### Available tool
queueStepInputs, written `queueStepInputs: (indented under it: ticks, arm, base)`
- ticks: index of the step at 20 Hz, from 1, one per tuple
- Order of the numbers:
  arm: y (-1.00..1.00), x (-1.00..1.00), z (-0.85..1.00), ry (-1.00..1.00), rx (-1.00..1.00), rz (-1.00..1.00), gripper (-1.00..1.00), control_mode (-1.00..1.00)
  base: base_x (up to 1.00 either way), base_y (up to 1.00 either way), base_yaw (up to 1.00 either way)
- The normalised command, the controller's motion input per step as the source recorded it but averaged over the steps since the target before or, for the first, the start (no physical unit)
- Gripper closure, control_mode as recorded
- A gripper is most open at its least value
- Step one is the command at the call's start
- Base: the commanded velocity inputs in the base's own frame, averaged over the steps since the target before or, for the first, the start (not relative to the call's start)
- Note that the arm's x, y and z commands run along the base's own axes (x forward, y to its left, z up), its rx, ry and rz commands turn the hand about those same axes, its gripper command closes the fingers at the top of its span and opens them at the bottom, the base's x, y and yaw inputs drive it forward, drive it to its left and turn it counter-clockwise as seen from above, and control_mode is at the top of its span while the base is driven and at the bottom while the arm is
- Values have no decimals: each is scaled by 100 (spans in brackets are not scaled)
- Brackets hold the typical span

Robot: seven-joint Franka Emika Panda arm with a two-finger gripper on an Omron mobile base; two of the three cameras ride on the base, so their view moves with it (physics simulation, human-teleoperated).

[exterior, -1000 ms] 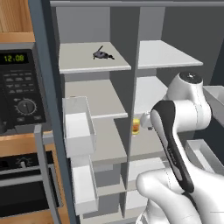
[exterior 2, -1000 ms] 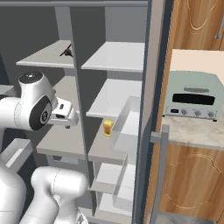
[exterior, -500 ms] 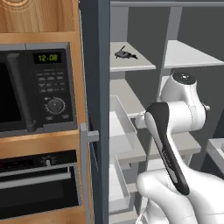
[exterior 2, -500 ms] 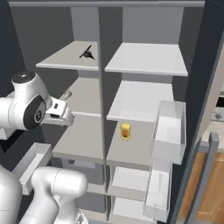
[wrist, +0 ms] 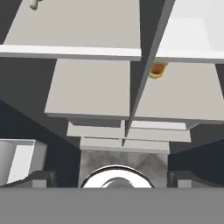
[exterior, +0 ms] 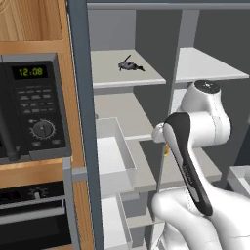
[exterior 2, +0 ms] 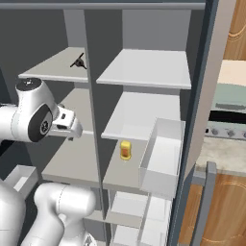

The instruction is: Pick up the frozen fish from the freezer, place it on any shelf in the fridge, and close the fridge and freezer doors when done.

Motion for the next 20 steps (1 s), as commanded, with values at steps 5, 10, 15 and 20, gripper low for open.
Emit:
queueStepInputs:
  ticks: [5, 10, 15, 20]
  arm:
    - [0, 0, 54, -15, -1, 0, -100, -100]
    - [6, 8, 100, -44, -10, 1, -100, -100]
    - [3, 47, 100, -24, -5, 0, -100, -100]
    - [45, 70, 88, -9, 0, 9, -100, -100]
  base:
    - [0, 0, 0]
    - [0, 0, 0]
    - [0, 0, 0]
    - [0, 0, 0]
